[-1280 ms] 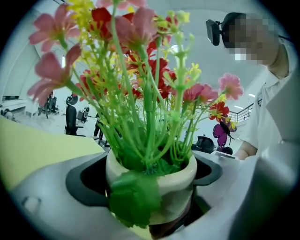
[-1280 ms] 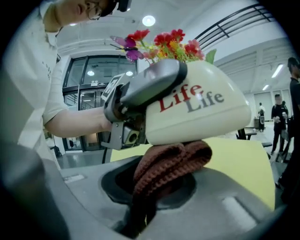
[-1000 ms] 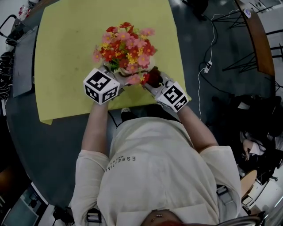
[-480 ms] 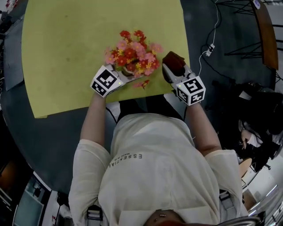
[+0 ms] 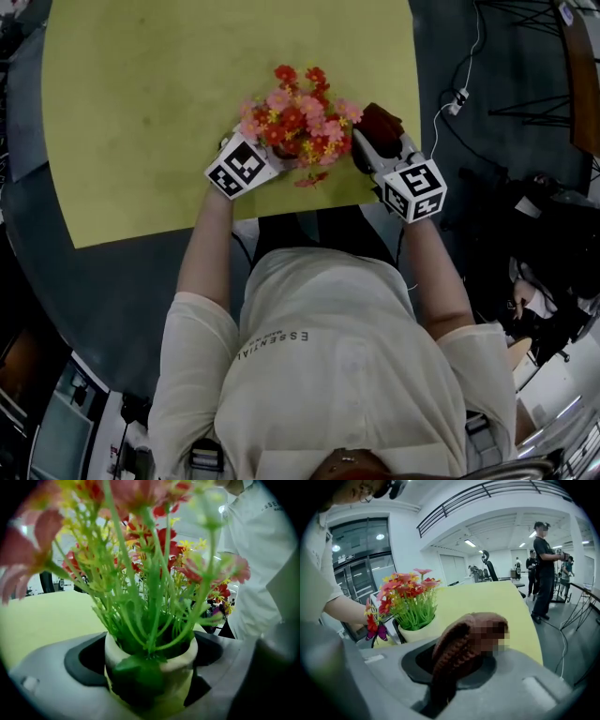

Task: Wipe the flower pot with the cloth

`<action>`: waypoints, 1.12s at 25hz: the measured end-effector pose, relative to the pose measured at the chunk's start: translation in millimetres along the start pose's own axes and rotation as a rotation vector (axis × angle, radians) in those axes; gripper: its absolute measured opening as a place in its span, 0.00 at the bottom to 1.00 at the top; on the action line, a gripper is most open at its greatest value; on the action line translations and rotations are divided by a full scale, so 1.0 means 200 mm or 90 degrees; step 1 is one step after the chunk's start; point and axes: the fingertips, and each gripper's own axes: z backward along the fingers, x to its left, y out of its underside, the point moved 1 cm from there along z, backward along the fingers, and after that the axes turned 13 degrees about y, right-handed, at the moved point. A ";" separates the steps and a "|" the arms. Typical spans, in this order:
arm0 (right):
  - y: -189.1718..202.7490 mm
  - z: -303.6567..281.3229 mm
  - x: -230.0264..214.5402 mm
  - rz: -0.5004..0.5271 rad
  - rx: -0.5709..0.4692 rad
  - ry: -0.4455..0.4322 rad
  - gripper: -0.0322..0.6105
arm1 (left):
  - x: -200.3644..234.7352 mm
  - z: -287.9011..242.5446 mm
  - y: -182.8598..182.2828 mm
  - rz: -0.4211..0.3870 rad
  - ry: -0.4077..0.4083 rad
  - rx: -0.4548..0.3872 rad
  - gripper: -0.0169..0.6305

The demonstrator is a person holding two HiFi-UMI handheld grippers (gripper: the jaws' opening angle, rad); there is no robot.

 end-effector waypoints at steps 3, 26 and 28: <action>-0.04 0.00 -0.03 -0.007 -0.007 0.010 0.13 | -0.01 -0.02 0.03 0.006 0.011 0.011 0.88; -0.12 0.40 0.24 -0.044 -0.113 0.109 0.13 | -0.33 0.78 -0.33 -0.118 -0.373 -0.147 0.36; -0.08 0.44 0.29 -0.056 -0.122 0.108 0.13 | -0.39 0.78 -0.35 -0.126 -0.384 -0.145 0.12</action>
